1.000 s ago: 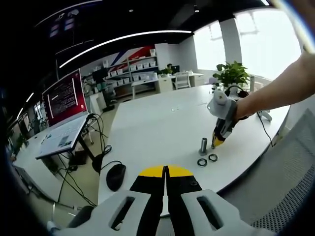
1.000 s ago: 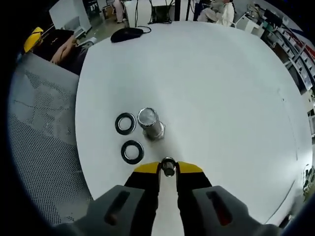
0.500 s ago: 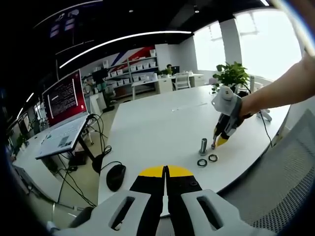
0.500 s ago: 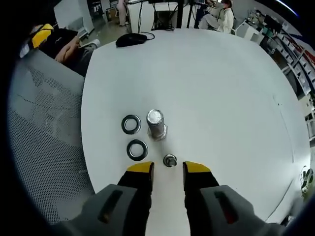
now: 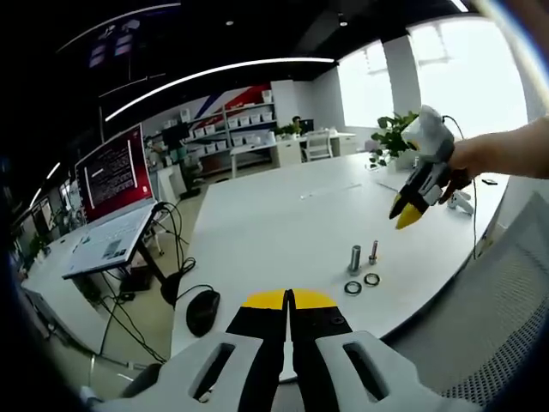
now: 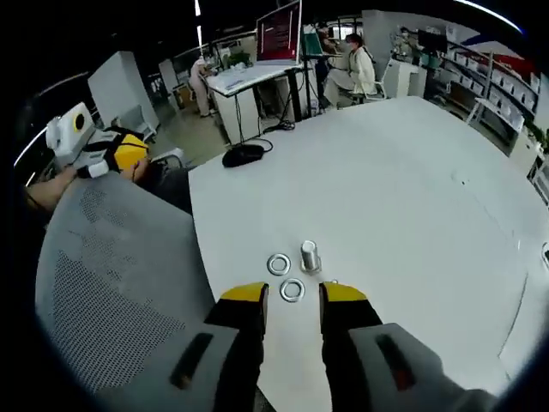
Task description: Place the washer onto the threaded stud by aligning its center hole with the stud, sliding it down to the base, and recovering from edge contact or off-axis alignment until the washer reaches the visible bottom stop.
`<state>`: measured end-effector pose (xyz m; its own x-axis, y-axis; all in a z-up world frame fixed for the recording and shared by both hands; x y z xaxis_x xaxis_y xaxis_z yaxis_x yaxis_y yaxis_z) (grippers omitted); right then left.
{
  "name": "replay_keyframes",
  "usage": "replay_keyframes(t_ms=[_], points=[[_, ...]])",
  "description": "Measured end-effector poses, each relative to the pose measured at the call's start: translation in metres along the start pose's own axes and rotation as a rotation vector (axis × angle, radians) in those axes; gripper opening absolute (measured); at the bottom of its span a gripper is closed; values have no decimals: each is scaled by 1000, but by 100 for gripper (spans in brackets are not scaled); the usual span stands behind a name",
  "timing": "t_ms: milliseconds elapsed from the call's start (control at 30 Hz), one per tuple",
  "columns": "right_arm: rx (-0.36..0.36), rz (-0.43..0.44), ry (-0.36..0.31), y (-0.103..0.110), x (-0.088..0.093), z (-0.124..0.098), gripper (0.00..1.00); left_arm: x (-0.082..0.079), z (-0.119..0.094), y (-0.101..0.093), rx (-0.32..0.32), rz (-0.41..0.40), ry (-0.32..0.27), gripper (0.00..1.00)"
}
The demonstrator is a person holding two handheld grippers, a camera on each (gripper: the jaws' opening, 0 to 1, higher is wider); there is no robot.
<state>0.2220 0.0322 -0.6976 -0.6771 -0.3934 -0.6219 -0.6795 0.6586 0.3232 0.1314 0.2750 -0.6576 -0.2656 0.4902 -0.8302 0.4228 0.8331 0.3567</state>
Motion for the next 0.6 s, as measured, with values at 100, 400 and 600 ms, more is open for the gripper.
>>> replay_keyframes(t_ms=[100, 400, 600], points=[[-7, 10, -45, 17, 3, -22, 26, 0, 0, 0, 0, 2, 2, 0], [59, 154, -253, 28, 11, -81, 37, 1, 0, -5, 25, 31, 15, 0], [111, 212, -321, 35, 34, -110, 37, 4, 0, -8, 43, 40, 40, 0]])
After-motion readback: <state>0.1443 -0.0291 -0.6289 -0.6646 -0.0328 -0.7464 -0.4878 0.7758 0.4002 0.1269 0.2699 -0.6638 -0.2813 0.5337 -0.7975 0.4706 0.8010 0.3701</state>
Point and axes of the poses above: the point that each gripper's makers call its tool centre point, and the gripper's own axes: z roughly forward along the fingers, y roughly to its left, x roughly out of its underside, the point moved 3 cm from there along -z, roughly backward along the fingers, and after that the axes turned 15 degrees about z, right-handed, at the moved point
